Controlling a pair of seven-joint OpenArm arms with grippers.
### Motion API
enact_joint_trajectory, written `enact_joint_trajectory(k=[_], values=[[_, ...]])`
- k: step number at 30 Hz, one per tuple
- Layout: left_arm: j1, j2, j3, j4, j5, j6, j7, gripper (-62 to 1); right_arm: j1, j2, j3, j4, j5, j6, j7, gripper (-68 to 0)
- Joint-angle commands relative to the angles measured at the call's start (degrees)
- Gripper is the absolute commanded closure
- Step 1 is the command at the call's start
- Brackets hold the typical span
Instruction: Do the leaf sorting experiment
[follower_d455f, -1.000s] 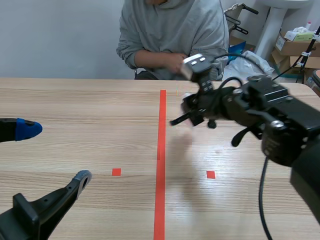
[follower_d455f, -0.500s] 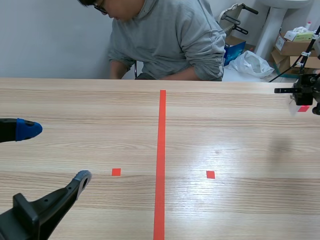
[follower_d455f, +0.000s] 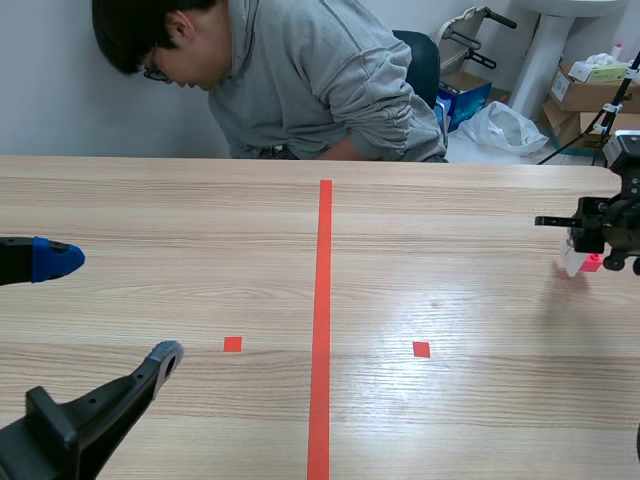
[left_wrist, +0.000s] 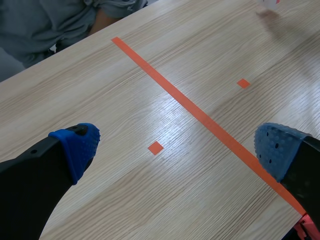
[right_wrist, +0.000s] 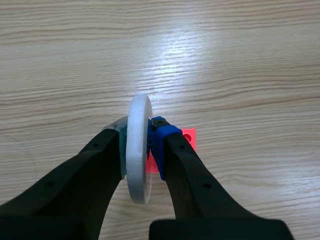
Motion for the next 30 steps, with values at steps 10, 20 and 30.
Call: enact_joint_trajectory(k=[10, 20, 30], values=[[0.0, 0.1, -0.2, 0.2, -0.5, -0.1, -0.8, -62.3, 0.9, -0.5, -0.1, 2.1, -2.0, -3.1, 0.6, -22.0], [0.0, 0.1, -0.2, 0.2, -0.5, -0.1, -0.8, -62.3, 0.9, -0.5, -0.1, 2.1, -5.0, -2.8, -1.9, -64.8], [0.0, 0.1, -0.2, 0.2, -0.5, -0.1, -0.5, -62.3, -7.3, 4.0, 0.1, 13.3, -0.8, 2.7, -9.9, -64.6]])
